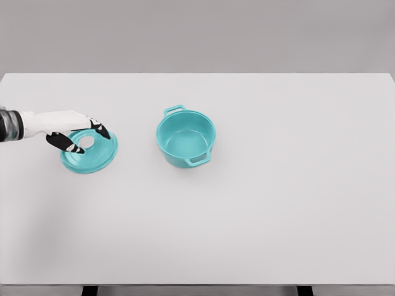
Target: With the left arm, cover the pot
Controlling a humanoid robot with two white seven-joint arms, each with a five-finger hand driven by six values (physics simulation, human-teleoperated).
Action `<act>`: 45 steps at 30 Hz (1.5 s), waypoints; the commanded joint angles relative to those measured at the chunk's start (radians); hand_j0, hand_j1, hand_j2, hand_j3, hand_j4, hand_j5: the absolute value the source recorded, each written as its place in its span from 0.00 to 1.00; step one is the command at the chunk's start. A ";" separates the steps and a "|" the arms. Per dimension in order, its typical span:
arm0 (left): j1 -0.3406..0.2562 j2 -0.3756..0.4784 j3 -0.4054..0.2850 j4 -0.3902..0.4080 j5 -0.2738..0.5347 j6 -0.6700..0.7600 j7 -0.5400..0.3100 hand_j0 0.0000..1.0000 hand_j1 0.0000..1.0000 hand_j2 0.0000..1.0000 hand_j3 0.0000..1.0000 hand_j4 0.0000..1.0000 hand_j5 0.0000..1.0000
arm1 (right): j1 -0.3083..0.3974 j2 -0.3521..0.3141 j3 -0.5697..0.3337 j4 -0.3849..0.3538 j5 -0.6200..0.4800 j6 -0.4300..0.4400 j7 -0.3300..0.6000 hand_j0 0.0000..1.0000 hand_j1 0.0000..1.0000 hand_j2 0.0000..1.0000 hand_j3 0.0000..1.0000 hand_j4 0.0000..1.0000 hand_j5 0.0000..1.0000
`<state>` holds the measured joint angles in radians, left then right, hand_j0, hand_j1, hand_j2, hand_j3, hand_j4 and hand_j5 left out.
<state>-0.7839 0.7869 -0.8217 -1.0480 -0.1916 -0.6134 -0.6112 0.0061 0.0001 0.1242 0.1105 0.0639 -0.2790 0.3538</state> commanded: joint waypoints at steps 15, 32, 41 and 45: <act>-0.026 0.064 0.007 -0.241 0.074 0.003 0.000 0.40 0.40 0.40 0.40 0.40 0.40 | 0.000 0.000 0.000 0.000 0.001 0.000 0.001 1.00 1.00 1.00 1.00 1.00 1.00; -0.156 -0.086 -0.085 -0.314 0.060 0.003 0.000 0.42 0.42 0.42 0.42 0.42 0.42 | 0.000 0.000 0.000 0.000 0.001 0.000 0.001 1.00 1.00 1.00 1.00 1.00 1.00; -0.181 -0.224 -0.088 -0.208 0.017 0.003 0.000 0.43 0.43 0.43 0.43 0.43 0.43 | 0.000 0.000 0.000 0.000 0.001 0.000 0.001 1.00 1.00 1.00 1.00 1.00 1.00; -0.199 -0.249 -0.139 -0.176 0.017 0.003 0.000 0.43 0.43 0.43 0.43 0.43 0.43 | 0.000 0.000 0.000 0.000 0.001 0.000 0.001 1.00 1.00 1.00 1.00 1.00 1.00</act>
<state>-0.9833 0.5512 -0.9474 -1.2372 -0.1797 -0.6138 -0.6115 0.0061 0.0001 0.1243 0.1105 0.0639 -0.2791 0.3539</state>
